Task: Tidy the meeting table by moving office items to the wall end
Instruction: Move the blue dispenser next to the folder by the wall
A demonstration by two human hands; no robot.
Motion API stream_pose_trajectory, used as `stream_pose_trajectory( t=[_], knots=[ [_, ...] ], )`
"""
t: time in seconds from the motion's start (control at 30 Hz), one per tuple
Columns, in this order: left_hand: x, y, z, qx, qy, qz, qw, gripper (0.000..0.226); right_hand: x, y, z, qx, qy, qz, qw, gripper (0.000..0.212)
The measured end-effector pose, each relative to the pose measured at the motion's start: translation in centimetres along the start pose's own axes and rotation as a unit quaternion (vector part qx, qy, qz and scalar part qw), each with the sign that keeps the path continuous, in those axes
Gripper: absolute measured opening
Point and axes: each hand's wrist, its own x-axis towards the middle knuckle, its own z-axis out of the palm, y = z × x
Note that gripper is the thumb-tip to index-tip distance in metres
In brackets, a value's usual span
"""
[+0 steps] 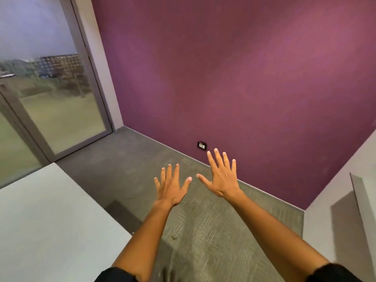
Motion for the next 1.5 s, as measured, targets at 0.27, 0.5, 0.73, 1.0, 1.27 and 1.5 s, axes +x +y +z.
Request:
stream_pose_trajectory(
  t=[0.27,0.5,0.73,1.0,1.27,1.5],
  knots=[
    [10.8,-2.4,0.3,0.005,0.006,-0.048,0.999,0.08,13.2,0.8,3.8,0.02,-0.02,-0.035,0.999,0.095],
    [19.9,-7.0,1.0,0.019,0.018,-0.153,0.988,0.08,26.9,-1.0,9.6,0.048,-0.049,-0.119,0.99,0.095],
    [27.7,-9.9,-1.5,0.041,0.06,-0.272,0.96,0.08,39.6,-5.2,12.8,0.053,-0.078,-0.236,0.967,0.096],
    [30.0,-16.4,-5.2,0.054,0.133,-0.393,0.908,0.081,47.9,-15.5,15.5,0.08,-0.114,-0.365,0.92,0.098],
    [31.7,-27.6,-7.9,0.038,0.161,-0.497,0.852,0.082,53.3,-29.4,19.8,0.079,-0.129,-0.482,0.863,0.105],
    [37.3,-39.6,-12.7,0.023,0.186,-0.546,0.817,0.082,59.8,-43.0,24.2,0.072,-0.131,-0.535,0.832,0.1]
  ],
)
